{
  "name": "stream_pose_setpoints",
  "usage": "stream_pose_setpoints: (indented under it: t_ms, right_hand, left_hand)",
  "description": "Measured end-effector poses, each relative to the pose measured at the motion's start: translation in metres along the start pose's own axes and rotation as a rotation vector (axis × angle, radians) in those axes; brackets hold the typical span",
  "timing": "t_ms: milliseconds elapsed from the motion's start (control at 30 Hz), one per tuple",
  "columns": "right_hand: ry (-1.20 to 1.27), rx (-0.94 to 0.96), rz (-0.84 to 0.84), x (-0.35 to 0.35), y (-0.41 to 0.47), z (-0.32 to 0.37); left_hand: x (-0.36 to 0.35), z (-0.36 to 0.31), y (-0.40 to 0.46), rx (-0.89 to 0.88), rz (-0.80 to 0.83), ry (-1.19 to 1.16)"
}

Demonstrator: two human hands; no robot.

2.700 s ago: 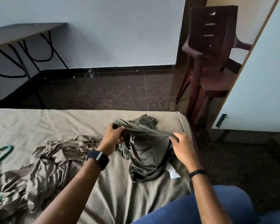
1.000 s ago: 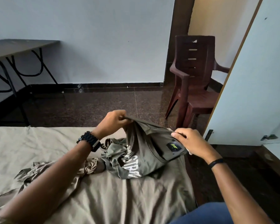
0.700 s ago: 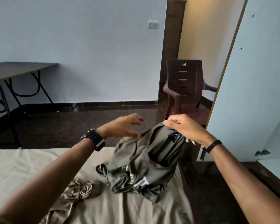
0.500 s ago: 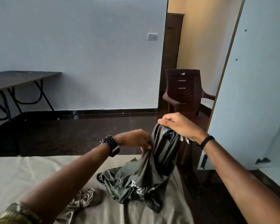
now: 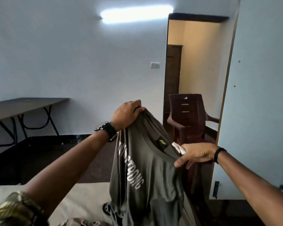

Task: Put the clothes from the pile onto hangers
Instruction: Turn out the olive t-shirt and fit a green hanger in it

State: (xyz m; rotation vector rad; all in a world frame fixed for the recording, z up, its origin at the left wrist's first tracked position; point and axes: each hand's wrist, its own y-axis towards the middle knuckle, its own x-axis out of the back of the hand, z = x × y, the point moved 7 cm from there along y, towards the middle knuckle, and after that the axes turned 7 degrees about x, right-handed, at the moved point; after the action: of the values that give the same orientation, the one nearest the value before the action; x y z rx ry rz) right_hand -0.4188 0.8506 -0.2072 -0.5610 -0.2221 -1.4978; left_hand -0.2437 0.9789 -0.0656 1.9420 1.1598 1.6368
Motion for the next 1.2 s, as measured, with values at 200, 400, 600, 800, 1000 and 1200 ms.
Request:
stream_pose_setpoints:
  t_ms: [200, 400, 600, 800, 1000, 1200]
  right_hand:
    - [0.260, 0.251, -0.223, 0.053, -0.013, 0.072]
    - [-0.149, 0.603, -1.075, 0.138, -0.073, 0.182]
    - [-0.112, 0.777, -0.927, 0.135, -0.115, 0.276]
    - [-0.210, 0.761, -0.991, 0.138, -0.156, 0.321]
    - [-0.312, 0.803, -0.993, 0.131, -0.197, 0.374]
    - [-0.393, 0.770, -0.932, 0.112, -0.184, 0.390]
  left_hand:
    - [0.086, 0.003, 0.052, 0.089, -0.229, 0.184]
    - [0.179, -0.003, 0.095, 0.151, -0.246, 0.115]
    - [0.254, -0.024, 0.114, 0.148, -0.287, -0.280]
    - [0.295, -0.054, 0.100, 0.042, -0.293, -0.434]
    - [0.367, -0.091, 0.085, -0.068, -0.353, -0.545]
    - [0.372, -0.097, 0.080, -0.035, -0.273, -0.521]
